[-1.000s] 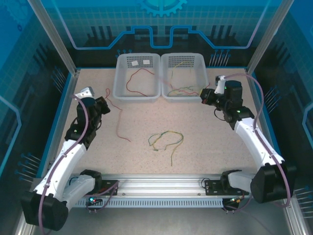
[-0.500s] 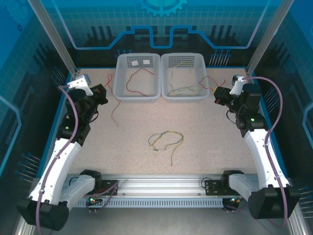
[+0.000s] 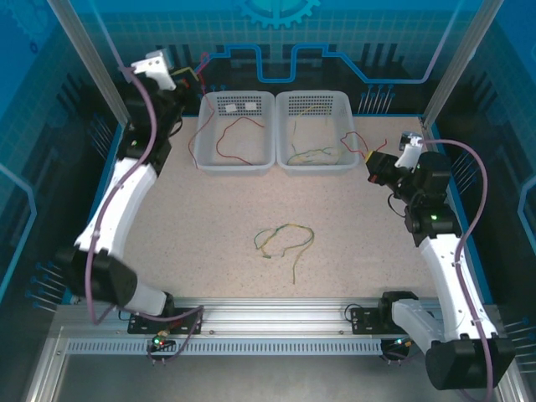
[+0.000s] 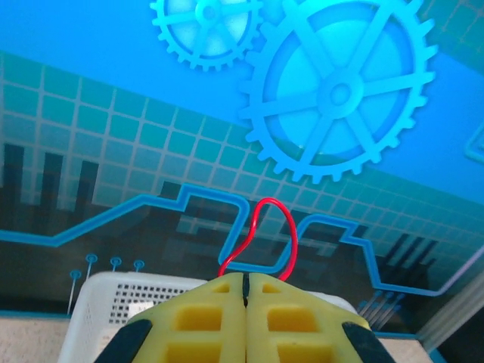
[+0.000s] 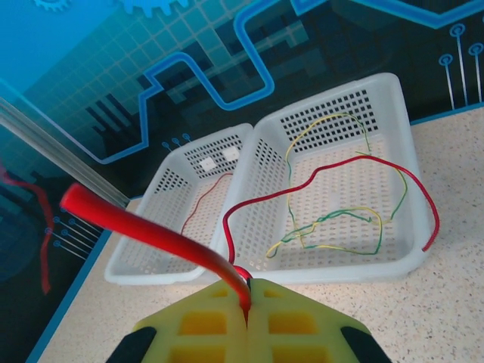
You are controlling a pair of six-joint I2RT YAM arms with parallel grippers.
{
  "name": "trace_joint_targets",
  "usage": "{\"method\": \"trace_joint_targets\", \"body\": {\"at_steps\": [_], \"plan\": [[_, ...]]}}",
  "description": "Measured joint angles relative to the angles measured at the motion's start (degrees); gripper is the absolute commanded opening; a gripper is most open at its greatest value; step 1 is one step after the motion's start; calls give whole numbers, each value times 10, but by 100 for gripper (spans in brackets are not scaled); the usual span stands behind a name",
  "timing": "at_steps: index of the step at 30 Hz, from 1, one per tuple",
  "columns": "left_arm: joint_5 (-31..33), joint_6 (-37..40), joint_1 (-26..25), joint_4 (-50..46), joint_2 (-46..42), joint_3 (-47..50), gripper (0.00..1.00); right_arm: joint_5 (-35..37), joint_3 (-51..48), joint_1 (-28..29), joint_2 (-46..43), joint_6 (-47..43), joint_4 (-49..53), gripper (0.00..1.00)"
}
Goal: Untangle the cables
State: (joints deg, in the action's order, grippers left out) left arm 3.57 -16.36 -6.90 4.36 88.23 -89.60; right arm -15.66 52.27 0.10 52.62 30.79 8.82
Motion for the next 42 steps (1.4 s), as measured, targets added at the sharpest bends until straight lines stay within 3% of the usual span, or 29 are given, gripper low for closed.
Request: {"method": "trace_joint_targets", "body": {"at_steps": [9,17,21,24,28,35,42], "plan": [[9,32,-3,38,257,-110,0,1,-3,38,-25,-5,-14,0],[57,62,-37,35,326,-92,0,2,13,74,-19,-18,-12,0],[72,62,-54,50,326,-44,12,-1,51,106,4,-33,-14,0],[74,57,-58,51,326,-9,48,-6,87,135,32,-47,-18,0],[81,42,-58,52,324,32,65,-12,128,168,80,-59,-31,0],[121,2,-59,23,210,130,69,-19,236,214,220,-78,-35,0],[140,-46,-88,20,-106,270,70,-14,352,258,389,-89,-38,0]]}}
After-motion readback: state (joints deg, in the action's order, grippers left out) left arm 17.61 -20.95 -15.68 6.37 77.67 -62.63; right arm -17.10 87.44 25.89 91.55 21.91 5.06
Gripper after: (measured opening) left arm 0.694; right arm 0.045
